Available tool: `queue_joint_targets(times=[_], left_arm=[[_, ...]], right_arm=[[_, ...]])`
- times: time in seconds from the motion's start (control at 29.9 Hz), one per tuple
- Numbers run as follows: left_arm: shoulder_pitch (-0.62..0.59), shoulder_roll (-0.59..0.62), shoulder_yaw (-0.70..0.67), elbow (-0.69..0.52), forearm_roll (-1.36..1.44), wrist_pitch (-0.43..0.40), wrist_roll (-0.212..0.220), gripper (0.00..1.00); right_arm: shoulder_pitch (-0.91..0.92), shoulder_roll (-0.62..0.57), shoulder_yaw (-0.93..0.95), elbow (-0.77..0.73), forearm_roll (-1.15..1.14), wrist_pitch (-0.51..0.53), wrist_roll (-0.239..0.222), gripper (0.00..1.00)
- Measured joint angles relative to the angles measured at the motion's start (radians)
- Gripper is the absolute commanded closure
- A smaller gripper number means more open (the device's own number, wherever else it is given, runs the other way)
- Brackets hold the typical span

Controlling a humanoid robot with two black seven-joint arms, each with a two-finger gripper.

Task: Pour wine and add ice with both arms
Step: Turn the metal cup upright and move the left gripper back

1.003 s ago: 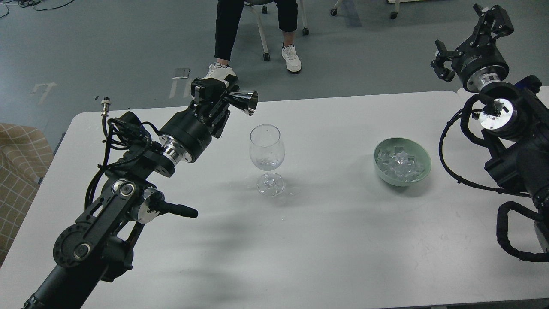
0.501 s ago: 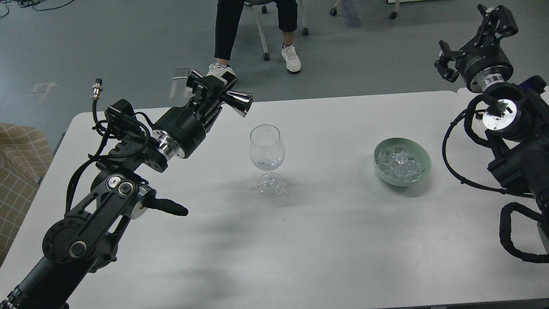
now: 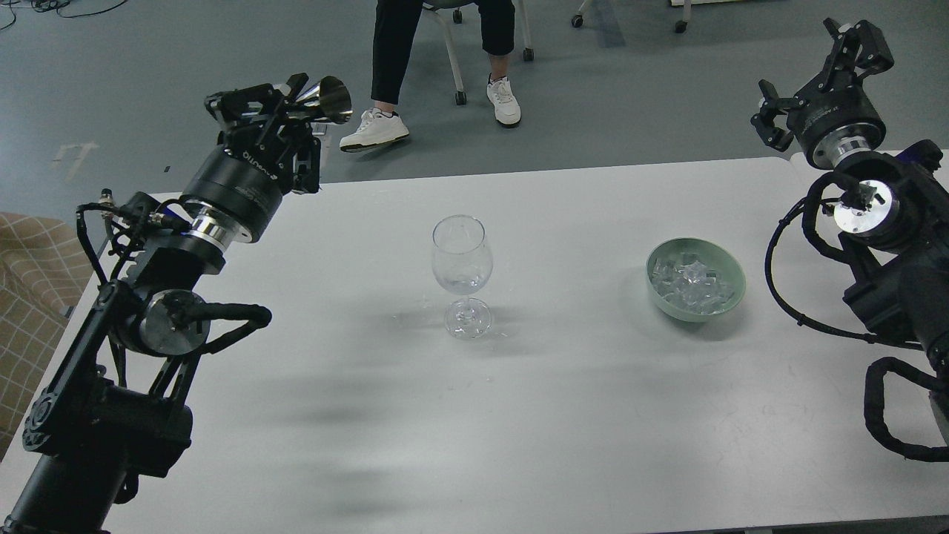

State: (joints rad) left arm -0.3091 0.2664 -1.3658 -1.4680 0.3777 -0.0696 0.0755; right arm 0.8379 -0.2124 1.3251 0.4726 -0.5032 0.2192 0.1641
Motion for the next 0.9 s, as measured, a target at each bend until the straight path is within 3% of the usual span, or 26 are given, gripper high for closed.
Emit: queue_joint_targets(times=[0.23,0.43,0.6,0.9], left_arm=[[0.026,-0.003,-0.088,0.195,-0.353,-0.005,-0.011,0.82],[-0.005,-0.020,-0.091,0.406,-0.381,-0.055,-0.050,0.76],[-0.050,-0.064,-0.090,0.517,-0.382,-0.064,-0.065,0.62],[-0.108,-0.091,-0.078,0.675,-0.381,-0.134,-0.072,0.60]], right_arm=[[-0.004,0.001,-0.002,0.000,-0.002,0.000,0.000,0.00],[-0.017,0.001,-0.003,0.000,-0.003,-0.001,0.000,0.00],[-0.024,0.001,-0.003,0.000,-0.004,-0.003,0.000,0.00],[-0.028,0.001,-0.003,-0.001,-0.005,-0.003,0.000,0.00]])
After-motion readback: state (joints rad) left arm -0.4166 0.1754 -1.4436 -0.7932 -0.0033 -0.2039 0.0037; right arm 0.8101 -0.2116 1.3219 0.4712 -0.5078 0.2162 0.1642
